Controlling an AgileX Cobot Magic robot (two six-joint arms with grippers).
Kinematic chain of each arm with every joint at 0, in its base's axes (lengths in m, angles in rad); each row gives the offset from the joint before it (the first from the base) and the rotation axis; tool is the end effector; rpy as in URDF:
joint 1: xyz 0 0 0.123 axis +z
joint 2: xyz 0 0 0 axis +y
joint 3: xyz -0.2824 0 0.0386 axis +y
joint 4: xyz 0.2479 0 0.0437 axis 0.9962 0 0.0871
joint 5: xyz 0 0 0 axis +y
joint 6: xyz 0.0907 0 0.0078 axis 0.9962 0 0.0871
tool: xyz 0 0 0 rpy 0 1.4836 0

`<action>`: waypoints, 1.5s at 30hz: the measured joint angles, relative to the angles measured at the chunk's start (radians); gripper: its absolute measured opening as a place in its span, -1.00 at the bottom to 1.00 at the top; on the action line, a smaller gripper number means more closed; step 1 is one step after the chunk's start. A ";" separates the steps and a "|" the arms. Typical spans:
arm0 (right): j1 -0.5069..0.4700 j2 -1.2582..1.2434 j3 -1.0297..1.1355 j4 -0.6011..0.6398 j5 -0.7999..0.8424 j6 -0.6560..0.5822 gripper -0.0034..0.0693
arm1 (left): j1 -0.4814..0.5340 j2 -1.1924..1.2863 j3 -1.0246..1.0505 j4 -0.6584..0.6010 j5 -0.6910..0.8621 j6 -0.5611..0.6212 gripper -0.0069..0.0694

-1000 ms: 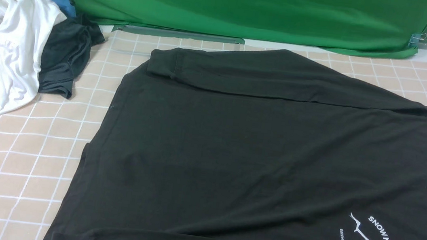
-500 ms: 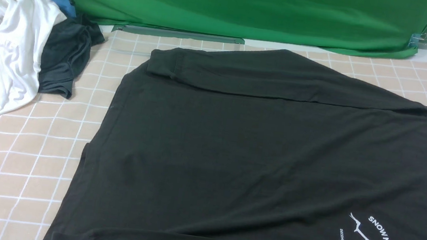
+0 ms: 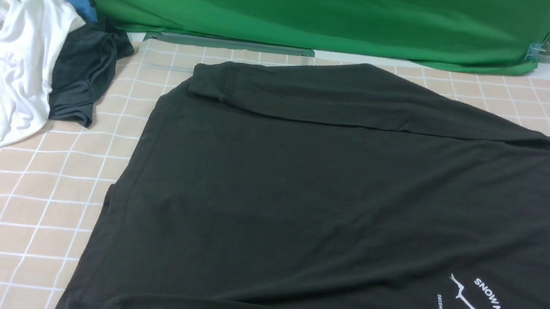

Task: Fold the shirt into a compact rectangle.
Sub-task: 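Grasp the left edge of the dark T-shirt lying flat on the table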

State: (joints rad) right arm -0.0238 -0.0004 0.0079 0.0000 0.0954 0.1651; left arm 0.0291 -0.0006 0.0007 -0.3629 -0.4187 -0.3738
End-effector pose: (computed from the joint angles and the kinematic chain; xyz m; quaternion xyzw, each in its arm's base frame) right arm 0.0568 -0.0014 0.2018 0.0672 0.7095 0.0495 0.6998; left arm 0.0450 0.0144 0.2467 -0.2439 0.4599 -0.2486 0.8169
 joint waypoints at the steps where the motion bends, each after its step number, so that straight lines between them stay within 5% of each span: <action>1: 0.000 0.000 0.000 0.020 -0.020 0.028 -0.22 | 0.000 0.000 -0.011 0.024 -0.004 -0.034 -0.77; 5: 0.000 0.000 0.000 0.080 -0.209 0.220 -0.22 | 0.000 0.053 -0.230 0.281 0.248 -0.231 -0.77; 9: 0.000 0.000 0.000 0.089 -0.263 0.250 -0.22 | 0.000 0.186 -0.412 0.348 0.596 -0.193 -0.77; 13: 0.000 0.000 0.000 0.093 -0.297 0.265 -0.22 | 0.000 0.480 -0.594 0.201 1.000 0.203 -0.77; 16: 0.000 0.000 -0.002 0.096 -0.301 0.282 -0.25 | 0.000 0.618 -0.626 0.097 1.144 0.364 -0.77; 19: 0.000 0.022 -0.105 0.097 -0.103 0.273 -0.52 | 0.000 0.828 -0.631 0.020 1.297 0.535 -0.77; 21: 0.000 0.069 -0.207 0.097 0.047 0.213 -0.72 | 0.000 0.921 -0.623 0.021 1.348 0.567 -0.77; 26: 0.000 0.307 -0.461 0.105 0.378 0.022 -0.80 | -0.049 1.020 -0.604 0.055 1.357 0.572 -0.78; 29: 0.000 0.516 -0.610 0.131 0.578 -0.119 -0.80 | -0.148 1.060 -0.585 0.131 1.340 0.451 -0.78; 37: 0.000 0.743 -0.672 0.321 0.677 -0.337 -0.80 | -0.276 1.176 -0.569 0.222 1.253 0.346 -0.73; 45: 0.000 0.758 -0.673 0.394 0.665 -0.396 -0.80 | -0.281 1.305 -0.569 0.247 1.165 0.331 0.07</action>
State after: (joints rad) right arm -0.0238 0.7574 -0.6654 0.3938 0.7606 -0.2308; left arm -0.2515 1.3048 -0.5688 -0.1159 0.7466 -0.0429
